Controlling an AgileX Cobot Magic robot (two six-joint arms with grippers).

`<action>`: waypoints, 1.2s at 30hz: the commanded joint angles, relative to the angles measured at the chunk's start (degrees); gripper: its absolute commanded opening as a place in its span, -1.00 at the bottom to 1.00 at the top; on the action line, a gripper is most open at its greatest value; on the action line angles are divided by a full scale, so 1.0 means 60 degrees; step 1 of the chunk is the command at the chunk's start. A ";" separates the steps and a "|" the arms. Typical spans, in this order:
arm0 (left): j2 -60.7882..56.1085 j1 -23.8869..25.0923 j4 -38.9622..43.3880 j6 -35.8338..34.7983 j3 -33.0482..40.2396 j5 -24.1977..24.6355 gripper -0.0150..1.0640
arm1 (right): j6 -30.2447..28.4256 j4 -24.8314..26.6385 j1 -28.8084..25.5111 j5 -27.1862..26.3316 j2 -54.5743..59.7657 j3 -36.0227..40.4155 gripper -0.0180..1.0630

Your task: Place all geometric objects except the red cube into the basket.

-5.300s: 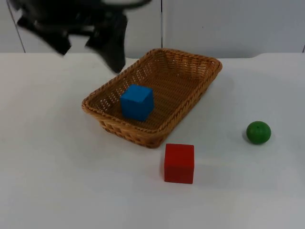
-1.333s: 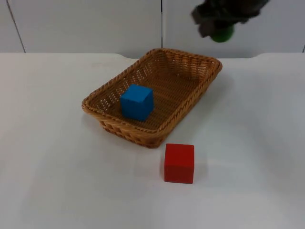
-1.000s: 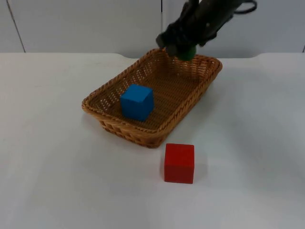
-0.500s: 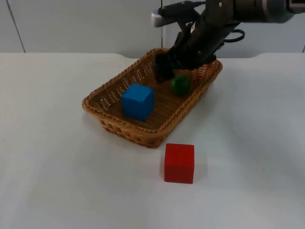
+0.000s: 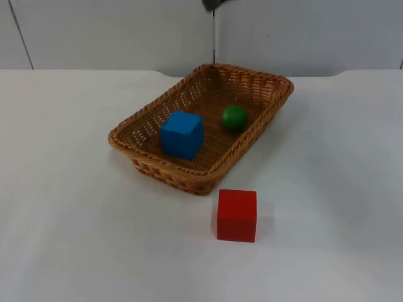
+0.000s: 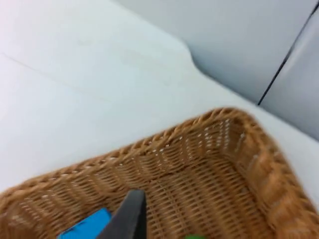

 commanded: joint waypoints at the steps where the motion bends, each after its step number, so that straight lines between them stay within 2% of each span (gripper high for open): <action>1: -0.0069 0.0027 -0.0110 0.0013 0.0040 -0.0068 0.98 | -0.0053 0.0068 0.0059 0.0541 -0.0543 -0.0023 0.98; 3: -0.0087 0.0027 -0.0123 0.0013 0.0040 -0.0068 0.98 | -0.0053 0.0050 0.0059 0.0870 -0.1152 0.0173 0.98; 7: -0.0106 0.0027 -0.0155 0.0013 0.0040 -0.0028 0.98 | -0.0053 0.0050 0.0059 0.0808 -0.2292 0.1086 0.98; 10: -0.0106 0.0027 -0.0237 0.0013 0.0040 -0.0031 0.98 | -0.0053 0.0050 0.0059 0.0171 -0.3639 0.2604 0.98; 12: -0.0106 0.0027 -0.0251 0.0013 0.0040 -0.0031 0.98 | -0.0053 0.0050 0.0059 0.0026 -0.3836 0.2875 0.98; 16: -0.0127 0.0027 -0.0312 0.0013 0.0018 -0.0031 0.98 | -0.0039 0.0069 0.0059 -0.0952 -0.5419 0.5211 0.98; 19: -0.0304 0.0027 -0.0312 0.0102 0.0003 -0.0031 0.98 | -0.0039 0.0222 0.0059 -0.1146 -0.6068 0.5971 0.98; 27: -0.2442 0.0027 -0.0324 0.0194 0.0003 0.0090 0.98 | -0.0039 0.0743 0.0059 -0.1386 -0.9066 0.8709 0.98; 28: -0.2442 0.0027 -0.0324 0.0194 0.0003 0.0090 0.98 | -0.0039 0.0743 0.0059 -0.1386 -0.9066 0.8709 0.98; 30: -0.3159 0.0027 -0.0587 -0.0142 0.0003 0.0216 0.98 | -0.0039 0.0769 0.0059 -0.1386 -1.0068 0.9466 0.98; 36: -0.4783 0.0027 -0.0681 -0.0126 0.0003 0.0716 0.98 | -0.0039 0.0747 0.0059 -0.1347 -1.2871 1.1403 0.98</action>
